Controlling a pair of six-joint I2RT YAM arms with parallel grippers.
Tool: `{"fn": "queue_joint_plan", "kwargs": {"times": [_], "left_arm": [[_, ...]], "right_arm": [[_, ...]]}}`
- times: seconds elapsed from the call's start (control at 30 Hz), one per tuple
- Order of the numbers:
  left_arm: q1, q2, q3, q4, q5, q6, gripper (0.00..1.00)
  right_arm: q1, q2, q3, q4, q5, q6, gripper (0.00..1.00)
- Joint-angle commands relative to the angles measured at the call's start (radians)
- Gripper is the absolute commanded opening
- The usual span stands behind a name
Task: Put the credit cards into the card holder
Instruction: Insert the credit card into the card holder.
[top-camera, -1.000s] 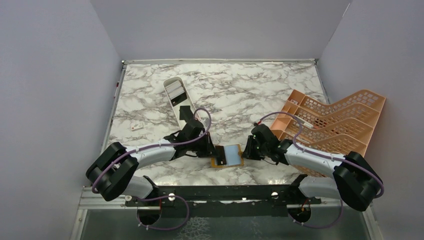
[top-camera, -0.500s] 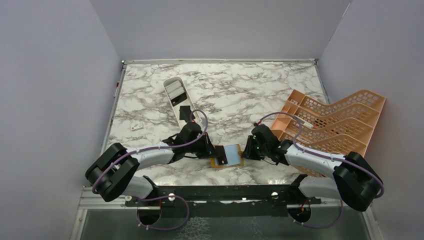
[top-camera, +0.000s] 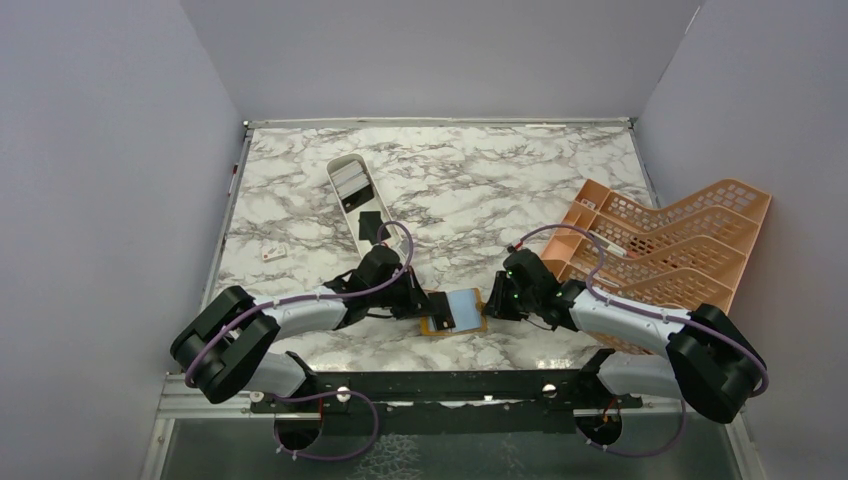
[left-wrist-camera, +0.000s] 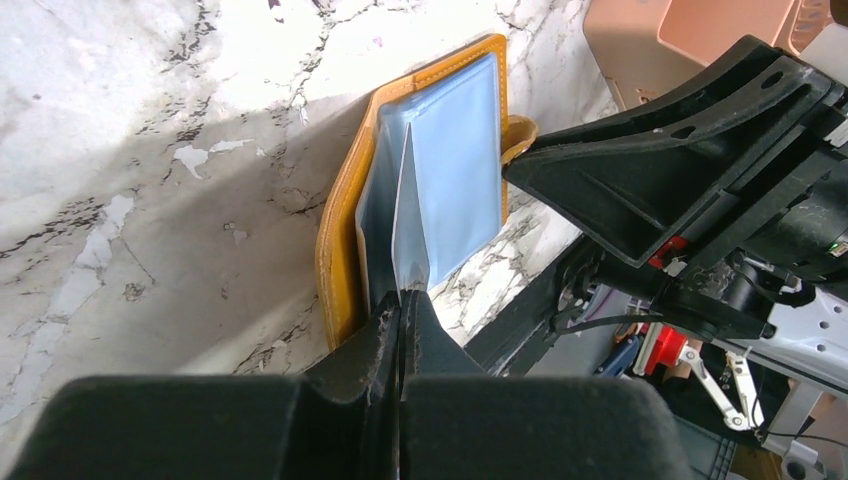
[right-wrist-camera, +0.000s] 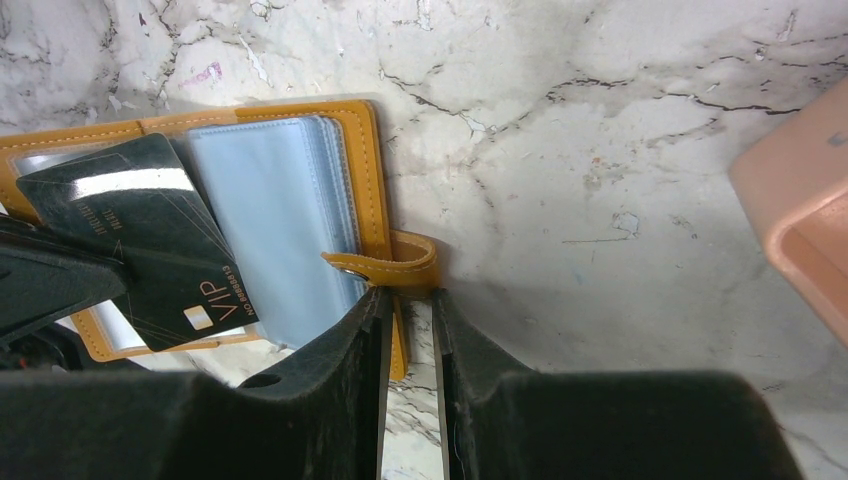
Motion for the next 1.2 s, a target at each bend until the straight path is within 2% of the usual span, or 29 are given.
{"fn": "queue_joint_plan", "kwargs": {"times": [0.0,0.3,1.17], "left_arm": [[0.004,-0.007,-0.019,0.033,-0.015,-0.010,0.00],[0.004,0.021,-0.051,0.122,0.038,-0.052,0.00],[-0.011,0.063,-0.058,0.131,0.038,-0.045,0.00]], "right_arm": [[0.006,-0.002,-0.032,-0.035,-0.008,-0.013,0.26],[0.006,0.003,-0.025,-0.039,-0.005,-0.016,0.26],[0.006,0.017,-0.012,-0.041,-0.004,-0.020,0.26]]}}
